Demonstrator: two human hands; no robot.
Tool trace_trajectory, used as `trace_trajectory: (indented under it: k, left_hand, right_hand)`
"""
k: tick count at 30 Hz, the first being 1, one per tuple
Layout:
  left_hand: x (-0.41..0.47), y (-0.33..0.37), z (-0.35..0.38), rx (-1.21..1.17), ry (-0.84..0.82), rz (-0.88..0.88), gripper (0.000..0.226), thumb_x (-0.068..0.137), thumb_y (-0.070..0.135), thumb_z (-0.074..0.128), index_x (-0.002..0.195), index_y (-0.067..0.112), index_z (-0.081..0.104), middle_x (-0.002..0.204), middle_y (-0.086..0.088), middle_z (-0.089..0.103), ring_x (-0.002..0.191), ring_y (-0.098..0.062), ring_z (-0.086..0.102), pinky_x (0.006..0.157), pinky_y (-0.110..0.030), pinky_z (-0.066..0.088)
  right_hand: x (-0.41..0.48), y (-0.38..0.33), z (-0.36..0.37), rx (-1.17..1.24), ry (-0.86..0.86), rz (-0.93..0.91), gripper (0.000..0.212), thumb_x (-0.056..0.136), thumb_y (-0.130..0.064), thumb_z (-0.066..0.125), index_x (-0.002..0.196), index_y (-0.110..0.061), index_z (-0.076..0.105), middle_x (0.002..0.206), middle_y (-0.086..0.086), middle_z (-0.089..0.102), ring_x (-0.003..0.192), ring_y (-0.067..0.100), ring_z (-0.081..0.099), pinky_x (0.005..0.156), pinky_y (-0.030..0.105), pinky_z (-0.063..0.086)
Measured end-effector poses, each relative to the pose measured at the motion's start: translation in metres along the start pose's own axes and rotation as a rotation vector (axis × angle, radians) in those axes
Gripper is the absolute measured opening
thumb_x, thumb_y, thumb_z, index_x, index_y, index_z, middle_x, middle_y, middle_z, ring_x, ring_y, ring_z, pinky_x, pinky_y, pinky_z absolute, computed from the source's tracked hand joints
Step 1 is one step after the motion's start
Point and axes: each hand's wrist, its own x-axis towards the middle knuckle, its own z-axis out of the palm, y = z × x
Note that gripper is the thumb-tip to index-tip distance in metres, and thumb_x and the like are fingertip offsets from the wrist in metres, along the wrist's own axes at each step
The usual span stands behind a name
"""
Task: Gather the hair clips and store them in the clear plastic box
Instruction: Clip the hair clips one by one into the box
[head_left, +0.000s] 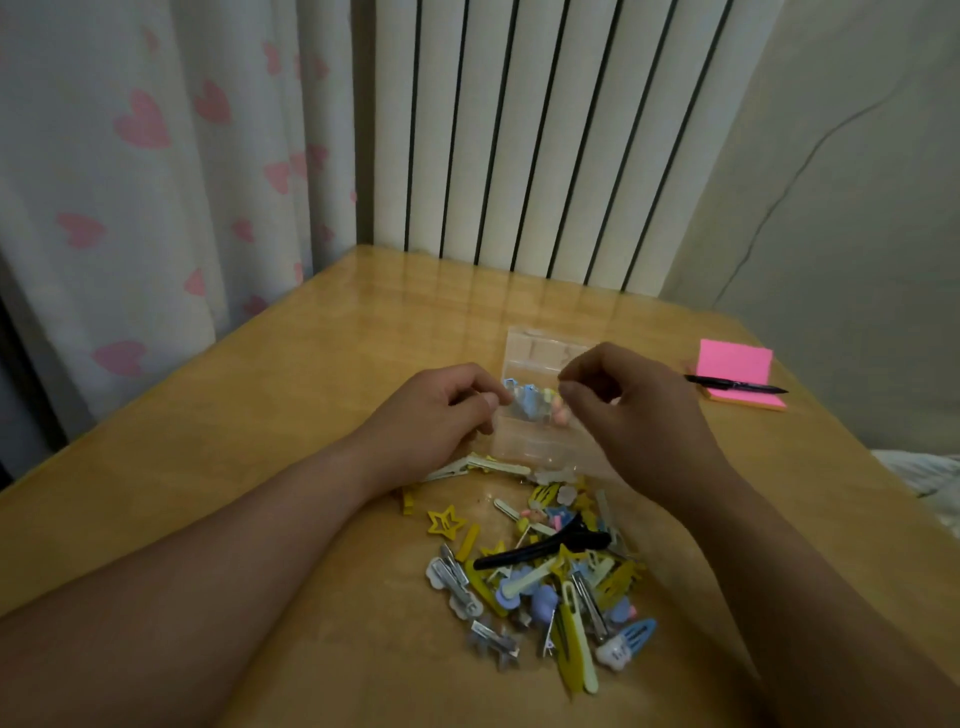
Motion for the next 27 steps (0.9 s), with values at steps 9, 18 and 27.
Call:
trace_trajectory:
  k: [9, 18, 27]
  left_hand:
    - [0.009, 0.001, -0.009, -0.305, 0.24, -0.154, 0.03, 0.109, 0.024, 0.046, 0.11, 0.013, 0.073, 0.078, -0.003, 0.073, 0.068, -0.017, 0.062, 0.06, -0.033, 0.042]
    - [0.01, 0.001, -0.009, -0.347, 0.227, -0.175, 0.029, 0.108, 0.025, 0.05, 0.109, 0.009, 0.073, 0.077, -0.003, 0.071, 0.07, -0.02, 0.062, 0.06, -0.032, 0.041]
    - [0.002, 0.003, -0.009, -0.21, 0.123, -0.06, 0.023, 0.108, 0.023, 0.057, 0.107, 0.025, 0.079, 0.086, -0.002, 0.071, 0.075, -0.016, 0.062, 0.066, -0.027, 0.046]
  right_hand:
    - [-0.017, -0.037, 0.028, -0.405, -0.374, -0.363, 0.032, 0.103, -0.046, 0.056, 0.134, -0.046, 0.062, 0.103, -0.013, 0.077, 0.093, 0.007, 0.07, 0.077, 0.03, 0.053]
    - [-0.016, -0.053, 0.049, -0.635, -0.44, -0.46, 0.022, 0.101, -0.033, 0.053, 0.118, -0.028, 0.065, 0.095, 0.001, 0.072, 0.084, 0.027, 0.072, 0.069, 0.038, 0.058]
    - [-0.011, -0.051, 0.004, -0.383, -0.311, -0.245, 0.014, 0.095, -0.045, 0.061, 0.1, -0.034, 0.055, 0.079, -0.01, 0.066, 0.072, 0.009, 0.062, 0.062, 0.031, 0.046]
